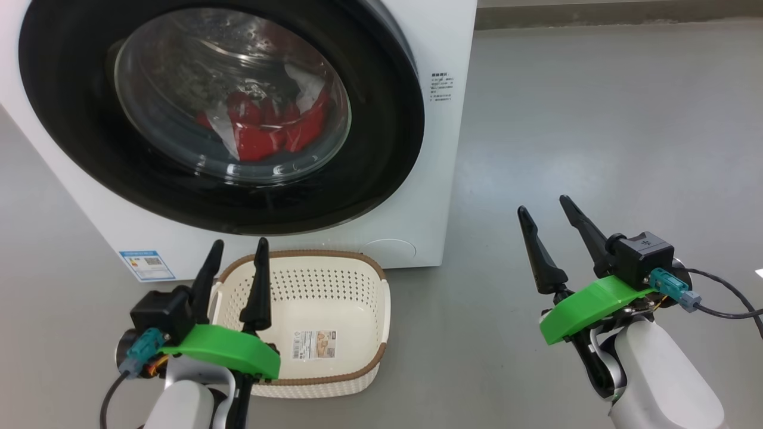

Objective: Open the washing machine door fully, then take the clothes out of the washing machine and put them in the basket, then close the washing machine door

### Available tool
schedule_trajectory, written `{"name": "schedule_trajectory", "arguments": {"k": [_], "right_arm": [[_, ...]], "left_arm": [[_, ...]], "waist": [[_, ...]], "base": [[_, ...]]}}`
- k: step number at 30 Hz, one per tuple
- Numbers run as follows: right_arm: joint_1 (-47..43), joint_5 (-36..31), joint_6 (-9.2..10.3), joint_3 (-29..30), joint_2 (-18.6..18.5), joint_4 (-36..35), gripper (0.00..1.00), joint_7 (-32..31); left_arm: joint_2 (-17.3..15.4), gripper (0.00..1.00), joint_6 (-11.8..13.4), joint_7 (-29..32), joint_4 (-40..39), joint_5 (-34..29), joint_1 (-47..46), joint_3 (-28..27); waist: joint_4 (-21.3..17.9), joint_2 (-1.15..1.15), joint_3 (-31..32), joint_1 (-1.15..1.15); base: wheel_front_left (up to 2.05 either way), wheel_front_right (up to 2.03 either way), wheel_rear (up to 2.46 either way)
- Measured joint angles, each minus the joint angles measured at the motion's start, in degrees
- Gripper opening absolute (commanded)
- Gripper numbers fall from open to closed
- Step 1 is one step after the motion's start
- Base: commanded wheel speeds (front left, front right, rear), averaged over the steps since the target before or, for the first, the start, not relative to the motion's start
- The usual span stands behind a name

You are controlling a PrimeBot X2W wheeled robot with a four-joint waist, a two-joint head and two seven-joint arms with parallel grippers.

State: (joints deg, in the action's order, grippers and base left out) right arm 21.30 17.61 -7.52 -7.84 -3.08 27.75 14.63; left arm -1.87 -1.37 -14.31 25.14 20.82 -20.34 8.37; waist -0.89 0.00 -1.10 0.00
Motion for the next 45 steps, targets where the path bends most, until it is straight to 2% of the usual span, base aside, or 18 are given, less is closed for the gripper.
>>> {"name": "schedule_trajectory", "arguments": {"k": [9, 10, 11, 12, 13, 14, 18, 28, 37, 45], "right_arm": [[0.27, 0.0, 0.0, 0.73, 0.0, 0.65, 1.0, 0.0], [0.31, 0.01, 0.0, 0.87, -0.01, 0.69, 0.79, 0.0], [0.38, 0.02, 0.0, 0.9, -0.03, 0.8, 0.42, 0.0], [0.42, 0.02, 0.0, 0.9, -0.04, 0.86, 0.12, 0.0], [0.45, 0.05, 0.0, 0.9, -0.03, 0.82, 0.12, 0.0], [0.5, 0.11, 0.0, 0.91, -0.03, 0.82, 0.0, 0.0], [2.13, 2.67, 0.0, 1.02, -0.05, 0.99, 0.0, 0.0], [7.71, 23.75, 0.0, -0.66, -0.16, 2.0, 0.0, 0.0], [14.33, 39.76, 0.0, -2.21, -0.25, 3.18, 0.0, -0.2], [19.51, 51.26, 0.0, -0.43, -0.44, 1.91, 0.0, -5.36]], "left_arm": [[0.0, 1.0, 0.0, 0.0, 0.24, 0.35, -0.02, -0.19], [0.0, 1.0, 0.04, 0.0, 0.27, 0.33, -0.02, -0.19], [0.01, 1.0, 0.09, 0.0, 0.3, 0.33, -0.02, -0.19], [0.01, 1.0, 0.08, 0.0, 0.3, 0.32, -0.03, -0.19], [0.0, 1.0, 0.08, 0.0, 0.23, 0.27, -0.04, -0.19], [0.0, 1.0, 0.08, 0.0, 0.14, 0.24, -0.05, -0.19], [0.0, 1.0, -0.15, 0.0, -1.01, 0.16, -0.14, -0.14], [0.01, 1.0, -0.69, 0.0, -5.49, -0.13, -1.23, 0.02], [0.0, 1.0, -0.76, -0.16, -11.52, -0.15, -2.33, 0.96], [0.0, 1.0, -1.04, -0.18, -14.45, -0.16, -4.22, 1.67]], "waist": [[0.19, 0.0, -0.64, 0.0], [0.23, 0.0, -0.78, 0.0], [0.29, 0.0, -0.92, 0.0], [0.35, 0.0, -1.08, 0.0], [0.4, 0.0, -1.32, 0.0], [0.48, 0.0, -1.58, 0.0], [0.97, 0.0, -2.67, 0.0], [2.45, 0.0, -6.48, 0.0], [3.91, 0.0, -11.0, 0.0], [4.73, 0.0, -15.39, 0.0]], "base": [[0.0, 0.0, 0.0], [0.0, 0.0, 0.0], [0.0, 0.0, 0.0], [0.0, 0.0, 0.0], [0.0, 0.0, 0.0], [0.0, 0.0, 0.0], [0.0, 0.0, 0.0], [0.0, 0.0, 0.0], [0.0, 0.0, 0.0], [0.0, 0.0, 0.0]]}}
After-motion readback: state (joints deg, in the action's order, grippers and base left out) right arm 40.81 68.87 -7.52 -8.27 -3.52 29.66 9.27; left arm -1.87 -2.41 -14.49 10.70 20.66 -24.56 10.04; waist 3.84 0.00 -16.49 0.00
